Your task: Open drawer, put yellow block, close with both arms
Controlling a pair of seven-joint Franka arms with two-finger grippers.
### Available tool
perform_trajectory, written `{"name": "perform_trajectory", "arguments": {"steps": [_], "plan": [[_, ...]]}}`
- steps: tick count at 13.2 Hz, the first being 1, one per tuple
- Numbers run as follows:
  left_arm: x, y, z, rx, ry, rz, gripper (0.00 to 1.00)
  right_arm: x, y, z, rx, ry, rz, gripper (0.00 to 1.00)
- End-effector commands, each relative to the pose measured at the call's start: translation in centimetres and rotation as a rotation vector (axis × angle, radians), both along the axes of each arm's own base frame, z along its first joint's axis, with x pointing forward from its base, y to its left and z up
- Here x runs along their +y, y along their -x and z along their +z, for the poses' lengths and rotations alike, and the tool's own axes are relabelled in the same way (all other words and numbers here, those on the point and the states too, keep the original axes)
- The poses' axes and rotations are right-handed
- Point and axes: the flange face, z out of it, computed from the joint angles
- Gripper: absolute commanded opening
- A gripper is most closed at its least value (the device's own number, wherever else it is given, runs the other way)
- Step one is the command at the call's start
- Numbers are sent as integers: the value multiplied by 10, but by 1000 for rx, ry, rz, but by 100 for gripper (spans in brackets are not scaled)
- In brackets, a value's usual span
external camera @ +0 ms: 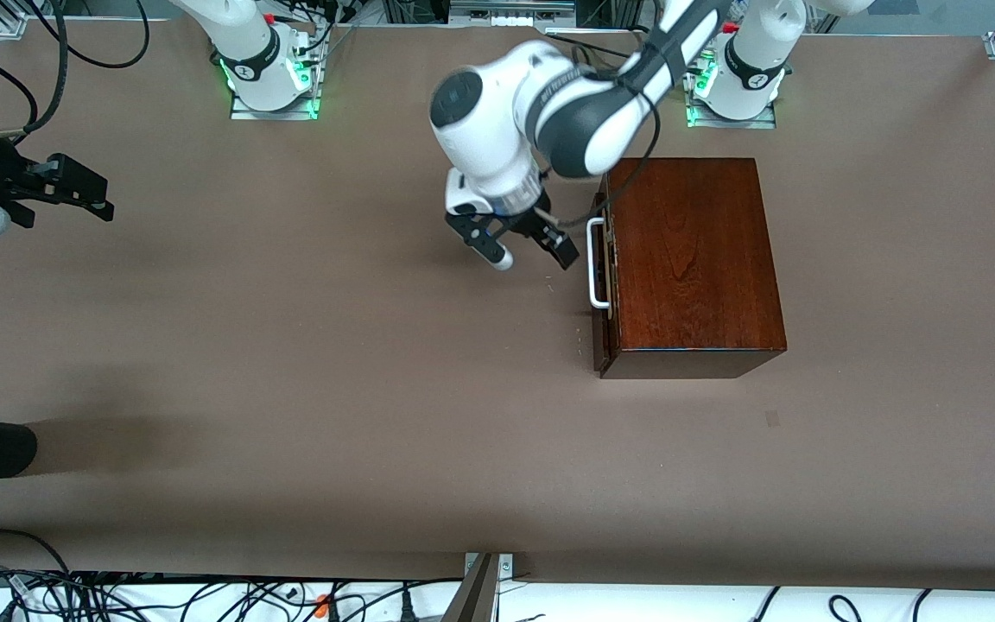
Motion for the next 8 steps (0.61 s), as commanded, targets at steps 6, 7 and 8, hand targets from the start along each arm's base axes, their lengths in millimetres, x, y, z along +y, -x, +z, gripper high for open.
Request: {"name": "perform_trajectory", "arguments": {"steps": [6, 7, 8], "plan": [[97, -23, 178, -191, 223, 736, 100, -2, 0, 4, -7, 3, -3, 100], [125, -30, 198, -187, 243, 786, 100, -2, 0, 4, -7, 3, -3, 100], [155, -39, 212, -155, 270, 850, 100, -2, 0, 4, -7, 3, -3, 100]]}}
